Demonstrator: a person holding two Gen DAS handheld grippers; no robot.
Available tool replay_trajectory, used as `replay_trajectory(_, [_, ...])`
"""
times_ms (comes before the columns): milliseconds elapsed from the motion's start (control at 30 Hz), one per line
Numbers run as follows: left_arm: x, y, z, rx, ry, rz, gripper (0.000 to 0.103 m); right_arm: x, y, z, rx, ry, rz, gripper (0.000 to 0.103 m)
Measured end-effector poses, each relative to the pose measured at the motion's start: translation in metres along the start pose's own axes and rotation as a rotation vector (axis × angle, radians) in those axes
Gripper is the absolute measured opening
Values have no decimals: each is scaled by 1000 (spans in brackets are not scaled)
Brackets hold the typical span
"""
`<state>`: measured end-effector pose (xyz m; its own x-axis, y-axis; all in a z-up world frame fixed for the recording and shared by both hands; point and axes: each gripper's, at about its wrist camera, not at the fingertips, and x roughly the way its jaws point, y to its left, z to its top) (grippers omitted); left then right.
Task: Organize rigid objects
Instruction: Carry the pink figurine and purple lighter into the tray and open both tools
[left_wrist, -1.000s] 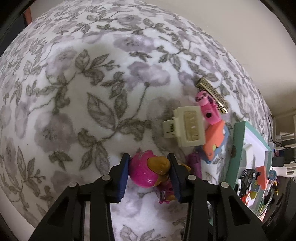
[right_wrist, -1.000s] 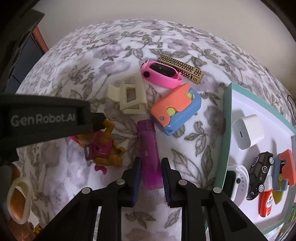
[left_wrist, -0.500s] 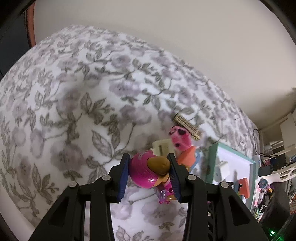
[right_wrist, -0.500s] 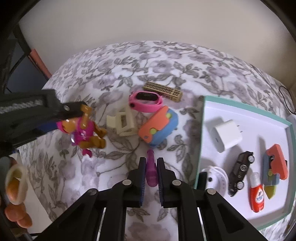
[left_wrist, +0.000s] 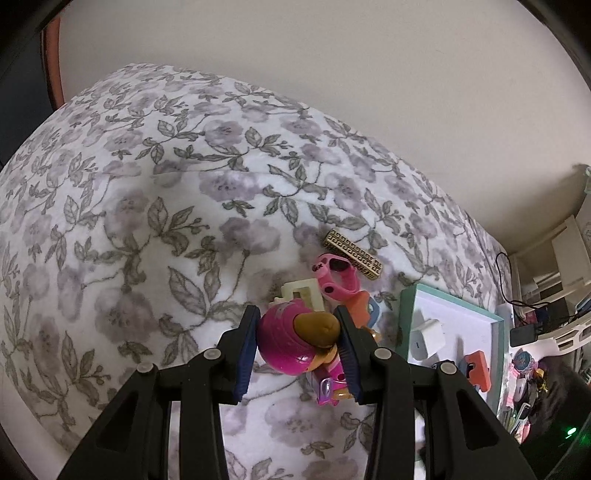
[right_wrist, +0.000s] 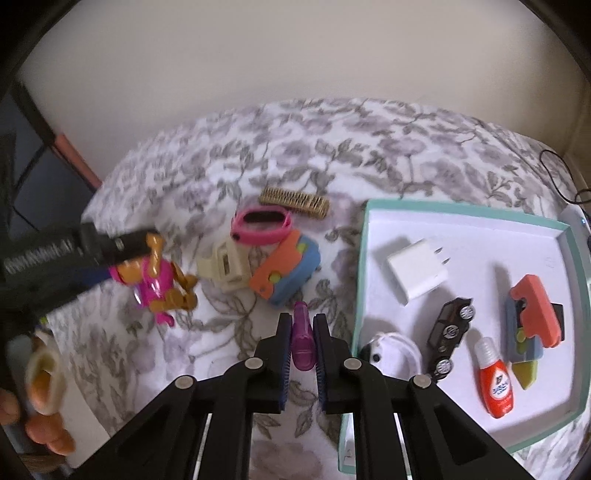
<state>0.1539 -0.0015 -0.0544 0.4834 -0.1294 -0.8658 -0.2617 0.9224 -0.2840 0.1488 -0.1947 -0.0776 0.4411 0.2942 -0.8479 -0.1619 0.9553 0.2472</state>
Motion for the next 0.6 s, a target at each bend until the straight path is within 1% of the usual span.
replay_trajectory(133, [-6,-14,-1,22,-19,-15,42,-27,-17,6,61,-77,3,12])
replay_trajectory(267, [-12,-34,-6,61,-34,-32,42,-53,-38,9,119,-145,-26,12])
replay_trajectory(367, [-14,-55,-12,104,-40,-40,42,-72,-55,10,148,-195,-101,12])
replay_trajectory(433, [-14,-69,-17,135,-38,-47,42,-82,-67,9,171,-219,-132,12])
replay_trajectory(600, [-10,-105,-34,216,-21,-52,42,-103,-112,5,287,-261,-214,12])
